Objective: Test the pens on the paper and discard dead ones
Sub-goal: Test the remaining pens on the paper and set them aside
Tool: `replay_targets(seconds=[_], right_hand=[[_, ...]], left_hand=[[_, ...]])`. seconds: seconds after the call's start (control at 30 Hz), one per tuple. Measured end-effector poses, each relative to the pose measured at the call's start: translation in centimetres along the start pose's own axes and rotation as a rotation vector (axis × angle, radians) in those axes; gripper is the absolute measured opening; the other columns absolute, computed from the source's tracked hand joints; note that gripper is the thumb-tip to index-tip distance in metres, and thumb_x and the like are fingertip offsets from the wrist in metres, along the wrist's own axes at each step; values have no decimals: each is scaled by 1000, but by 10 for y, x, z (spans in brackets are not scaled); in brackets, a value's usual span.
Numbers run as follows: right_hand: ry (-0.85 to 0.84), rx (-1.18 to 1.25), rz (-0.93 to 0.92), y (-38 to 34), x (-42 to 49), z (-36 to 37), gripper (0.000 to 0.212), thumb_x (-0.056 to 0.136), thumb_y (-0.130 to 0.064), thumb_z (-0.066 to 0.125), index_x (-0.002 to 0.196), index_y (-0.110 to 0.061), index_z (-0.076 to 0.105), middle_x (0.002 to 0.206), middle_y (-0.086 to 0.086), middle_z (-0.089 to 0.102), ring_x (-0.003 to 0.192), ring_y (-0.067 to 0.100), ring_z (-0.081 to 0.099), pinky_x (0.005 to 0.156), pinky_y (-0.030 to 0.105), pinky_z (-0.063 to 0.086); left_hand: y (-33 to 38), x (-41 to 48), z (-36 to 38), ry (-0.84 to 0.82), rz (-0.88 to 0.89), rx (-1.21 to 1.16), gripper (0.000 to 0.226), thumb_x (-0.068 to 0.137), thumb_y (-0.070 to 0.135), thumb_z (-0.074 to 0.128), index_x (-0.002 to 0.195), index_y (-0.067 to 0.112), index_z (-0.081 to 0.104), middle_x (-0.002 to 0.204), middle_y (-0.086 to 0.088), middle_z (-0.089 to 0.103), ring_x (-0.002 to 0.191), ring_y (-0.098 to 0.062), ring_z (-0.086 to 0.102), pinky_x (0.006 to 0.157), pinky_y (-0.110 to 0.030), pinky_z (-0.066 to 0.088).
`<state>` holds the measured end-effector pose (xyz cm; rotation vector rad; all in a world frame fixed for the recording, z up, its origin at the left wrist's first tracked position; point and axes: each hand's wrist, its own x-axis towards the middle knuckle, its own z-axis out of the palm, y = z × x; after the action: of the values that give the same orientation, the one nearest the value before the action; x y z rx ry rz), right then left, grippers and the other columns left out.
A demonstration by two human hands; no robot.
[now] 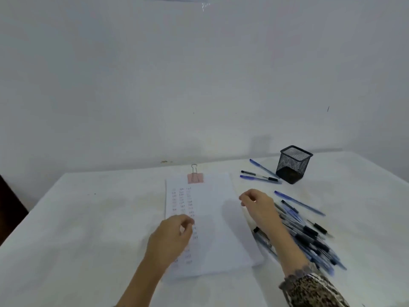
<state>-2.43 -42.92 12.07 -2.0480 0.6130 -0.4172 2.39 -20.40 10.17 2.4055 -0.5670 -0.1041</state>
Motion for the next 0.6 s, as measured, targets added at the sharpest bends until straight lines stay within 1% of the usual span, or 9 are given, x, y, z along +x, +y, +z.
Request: replay_targets(seconds=[0.07,0.1,0.13,0.2,0.27,0.37,0.43,0.53,0.6], right_hand=[[-69,-166,44,4,24,-9,16,91,-18,50,84,-12,63,84,3,64,63,12,51,57,23,40],[-69,-243,45,6,39,-13,16,91,-17,49,86,-10,63,85,4,62,69,14,54,61,24,41],[-59,-326,34,9,54,-16,17,92,-14,47,92,-9,63,91,6,61,82,19,58,68,25,43],[-45,-484,9,21,85,-17,27,93,-9,42,114,-7,59,114,12,59,111,27,54,89,31,43],[-62,-698,-38,36,112,-16,39,94,-6,37,131,-8,48,133,12,48,122,29,46,100,36,41],[-88,-940,-110,52,139,-10,38,95,-9,35,132,-8,44,134,9,46,122,26,45,98,35,43],[-58,-992,-127,53,143,-8,33,96,-15,37,128,-10,46,130,9,47,120,27,46,95,36,42],[-51,-1123,-182,57,147,-5,29,98,-27,40,122,-13,49,124,7,51,118,26,48,94,35,43],[-60,-1103,-195,55,149,-5,26,98,-27,40,118,-13,50,118,7,54,111,24,52,89,34,44]], left_hand=[[-11,6,15,119,51,69,22,91,23,50,109,28,61,107,16,58,98,-7,55,81,-21,43],[-17,10,21,173,61,111,25,89,19,52,112,23,62,113,10,58,105,-13,53,87,-26,43],[-23,13,24,214,57,136,28,87,15,53,114,19,62,116,5,58,109,-18,52,90,-31,43],[-34,17,31,266,31,145,32,85,10,55,116,14,62,120,-3,59,113,-24,53,94,-40,45],[-39,16,34,295,2,149,34,86,13,50,118,10,61,124,-9,59,116,-26,54,99,-43,44],[-40,16,36,314,-28,209,48,85,27,32,117,8,63,121,-9,62,112,-25,58,97,-42,45],[-42,17,37,314,-39,220,58,82,31,23,116,8,63,119,-9,63,109,-25,60,95,-43,46],[-45,19,39,300,-54,226,60,81,33,21,117,8,62,122,-9,61,111,-25,59,97,-43,45],[-45,19,39,301,-48,237,56,81,31,25,114,7,64,118,-9,63,108,-24,61,94,-43,46]])
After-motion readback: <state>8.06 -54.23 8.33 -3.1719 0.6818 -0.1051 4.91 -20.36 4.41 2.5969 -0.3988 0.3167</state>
